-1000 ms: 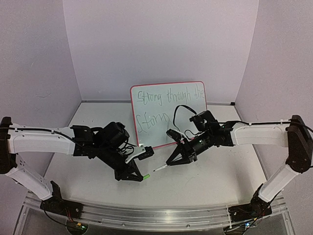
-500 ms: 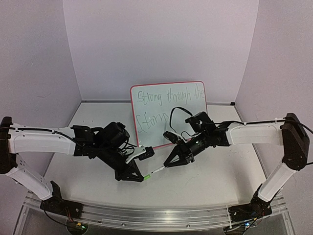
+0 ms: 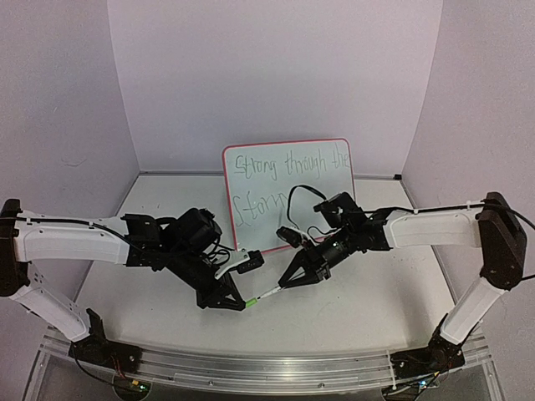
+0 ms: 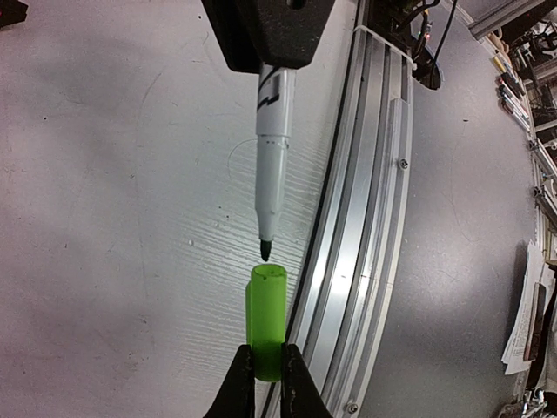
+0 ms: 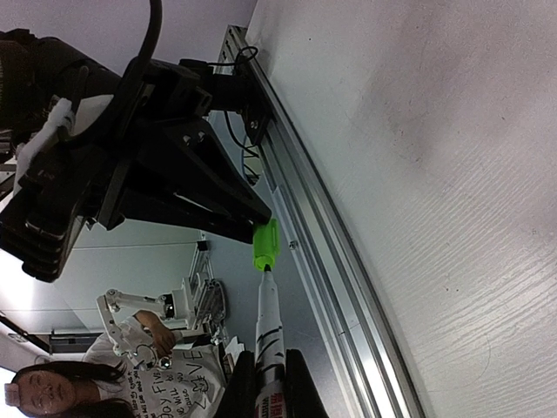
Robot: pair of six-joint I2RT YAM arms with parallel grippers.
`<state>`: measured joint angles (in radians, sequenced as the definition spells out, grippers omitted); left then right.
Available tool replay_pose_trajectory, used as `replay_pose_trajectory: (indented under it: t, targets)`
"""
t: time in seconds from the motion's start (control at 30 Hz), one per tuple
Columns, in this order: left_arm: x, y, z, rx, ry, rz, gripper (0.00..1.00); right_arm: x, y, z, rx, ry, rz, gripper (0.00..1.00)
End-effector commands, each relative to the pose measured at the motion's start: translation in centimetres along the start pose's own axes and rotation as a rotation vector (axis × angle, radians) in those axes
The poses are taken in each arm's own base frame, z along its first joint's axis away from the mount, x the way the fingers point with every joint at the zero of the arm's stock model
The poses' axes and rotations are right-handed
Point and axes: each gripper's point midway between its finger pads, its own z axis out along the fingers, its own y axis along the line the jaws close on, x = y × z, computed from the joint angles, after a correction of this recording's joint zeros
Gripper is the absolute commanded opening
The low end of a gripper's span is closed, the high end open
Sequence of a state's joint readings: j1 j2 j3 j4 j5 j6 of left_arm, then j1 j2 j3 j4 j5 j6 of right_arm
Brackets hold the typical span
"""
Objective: Write a sentence on the whiteboard
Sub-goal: Insert the pen cap into the whiteboard marker.
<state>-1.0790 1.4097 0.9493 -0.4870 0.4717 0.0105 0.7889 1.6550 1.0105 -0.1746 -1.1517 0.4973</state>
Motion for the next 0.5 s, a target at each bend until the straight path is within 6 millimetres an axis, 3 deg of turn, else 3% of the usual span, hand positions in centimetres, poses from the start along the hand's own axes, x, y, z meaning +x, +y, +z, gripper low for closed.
replay_pose_trajectory:
  t: [0.0, 0.47]
  targets:
    - [-2.79, -0.8, -0.76, 0.018, -0.076, 0.06, 0.0, -0.9, 1.41, 0.29, -0.036, 0.006, -0.062, 0.0]
    - [-2.64, -0.87, -0.73, 0.023, -0.078, 0.061, 0.0, -0.71, 1.09, 0.82, -0.044, 0.026, -0.055, 0.0]
